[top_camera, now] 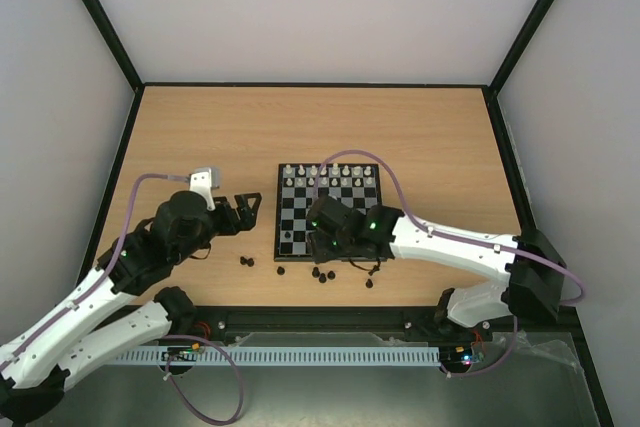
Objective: Set up the chess pieces on the board
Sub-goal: Pick up the chess piece at the center of the board.
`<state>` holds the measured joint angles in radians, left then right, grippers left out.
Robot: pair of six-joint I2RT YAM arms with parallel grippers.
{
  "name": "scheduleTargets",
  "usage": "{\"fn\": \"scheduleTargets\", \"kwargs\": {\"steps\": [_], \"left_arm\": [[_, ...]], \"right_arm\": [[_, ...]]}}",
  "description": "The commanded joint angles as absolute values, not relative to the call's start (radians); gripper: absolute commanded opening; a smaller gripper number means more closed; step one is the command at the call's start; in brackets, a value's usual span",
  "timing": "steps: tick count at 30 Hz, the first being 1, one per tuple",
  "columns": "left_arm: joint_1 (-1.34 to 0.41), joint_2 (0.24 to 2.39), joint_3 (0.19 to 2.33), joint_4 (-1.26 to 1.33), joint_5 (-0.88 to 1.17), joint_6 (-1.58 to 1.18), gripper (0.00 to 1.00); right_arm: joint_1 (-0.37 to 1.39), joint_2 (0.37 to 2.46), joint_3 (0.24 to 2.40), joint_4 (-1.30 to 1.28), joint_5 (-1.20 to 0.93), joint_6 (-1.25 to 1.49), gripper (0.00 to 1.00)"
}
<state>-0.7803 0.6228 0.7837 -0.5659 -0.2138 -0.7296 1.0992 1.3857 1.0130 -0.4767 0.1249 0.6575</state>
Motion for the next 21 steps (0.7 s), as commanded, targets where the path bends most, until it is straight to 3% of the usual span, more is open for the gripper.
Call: {"fn": "scheduleTargets", "kwargs": {"steps": [1,21], "left_arm": [[-0.776,0.657,0.763,-0.543,-0.228,-0.737,1.0],[-0.776,0.542,0.747,-0.586,-0.254,-0.77,0.99]], "right_arm": [[1.177,1.364,0.958,-0.541,0.159,0.683,0.59],[1.248,1.644,1.056,-0.528,0.196,0.679,0.37]]}}
